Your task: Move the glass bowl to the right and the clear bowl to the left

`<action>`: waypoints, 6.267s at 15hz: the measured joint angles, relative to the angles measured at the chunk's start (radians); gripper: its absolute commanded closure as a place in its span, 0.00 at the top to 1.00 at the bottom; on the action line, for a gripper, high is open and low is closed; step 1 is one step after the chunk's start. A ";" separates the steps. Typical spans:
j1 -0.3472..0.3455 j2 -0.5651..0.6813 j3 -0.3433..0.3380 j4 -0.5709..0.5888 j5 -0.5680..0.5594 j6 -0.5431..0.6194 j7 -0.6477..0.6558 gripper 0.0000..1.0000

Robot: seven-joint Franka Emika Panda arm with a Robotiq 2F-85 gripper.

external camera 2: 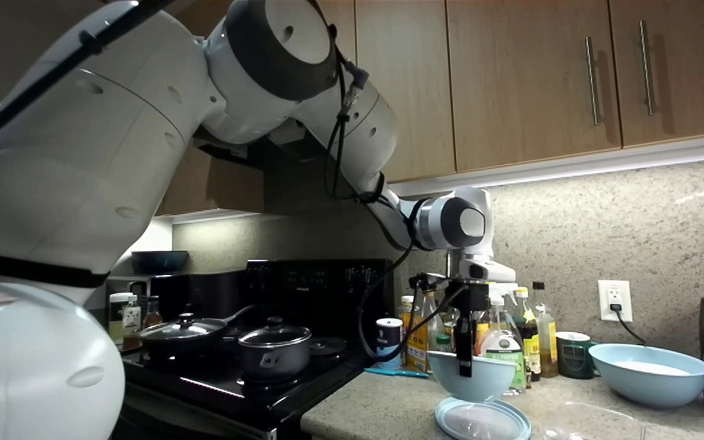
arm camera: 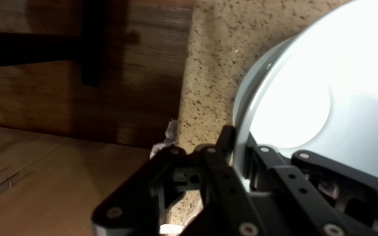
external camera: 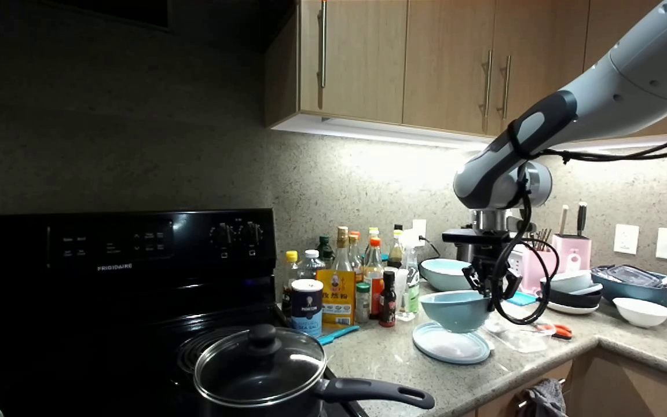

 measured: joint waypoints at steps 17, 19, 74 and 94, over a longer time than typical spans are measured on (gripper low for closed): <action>-0.102 0.125 0.014 0.210 0.048 0.195 0.271 0.08; -0.111 0.159 0.016 0.254 0.049 0.174 0.272 0.08; -0.307 0.683 -0.002 1.137 -0.029 -0.680 0.119 1.00; -0.249 0.686 0.033 1.085 -0.098 -0.699 -0.590 1.00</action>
